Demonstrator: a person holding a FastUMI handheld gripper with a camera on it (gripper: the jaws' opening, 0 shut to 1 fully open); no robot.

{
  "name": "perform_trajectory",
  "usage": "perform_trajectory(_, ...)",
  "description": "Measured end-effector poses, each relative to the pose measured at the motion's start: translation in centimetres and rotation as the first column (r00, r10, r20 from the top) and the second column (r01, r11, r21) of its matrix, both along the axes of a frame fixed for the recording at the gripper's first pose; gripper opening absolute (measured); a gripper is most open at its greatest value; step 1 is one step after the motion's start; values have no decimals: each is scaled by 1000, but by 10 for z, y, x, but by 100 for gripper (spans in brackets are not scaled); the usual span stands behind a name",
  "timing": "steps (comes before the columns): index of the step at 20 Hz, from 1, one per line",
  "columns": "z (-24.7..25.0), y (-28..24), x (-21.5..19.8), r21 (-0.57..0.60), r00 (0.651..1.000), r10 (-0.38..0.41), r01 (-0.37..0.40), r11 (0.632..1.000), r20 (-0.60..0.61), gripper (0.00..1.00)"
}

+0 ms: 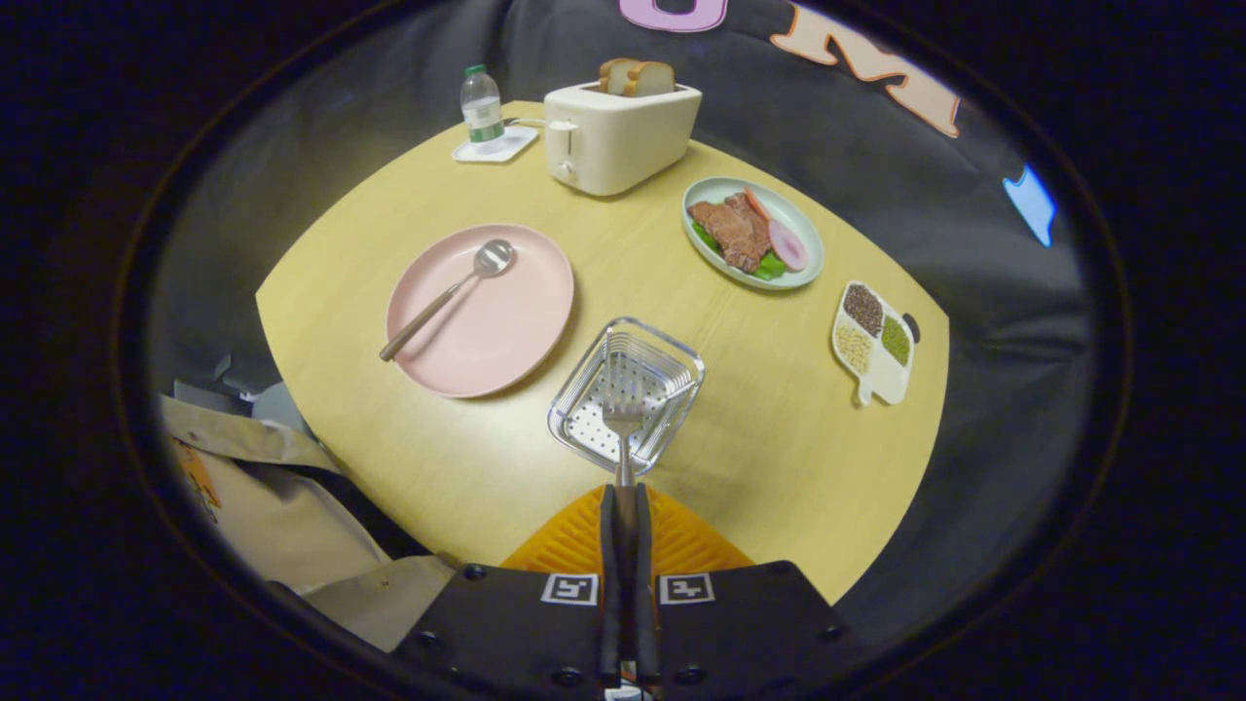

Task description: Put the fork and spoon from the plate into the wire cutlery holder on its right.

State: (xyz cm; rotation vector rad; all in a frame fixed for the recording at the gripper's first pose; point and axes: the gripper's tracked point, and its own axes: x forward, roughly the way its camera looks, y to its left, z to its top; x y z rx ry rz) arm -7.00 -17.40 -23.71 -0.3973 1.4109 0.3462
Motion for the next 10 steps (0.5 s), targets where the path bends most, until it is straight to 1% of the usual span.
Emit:
perform_trajectory(6, -11, 2, 1, -20, 996, 18, -20, 1000, -88, 9)
perform_trajectory(10, -18, 4, 7, -29, 994, 16, -19, 999, -104, 9)
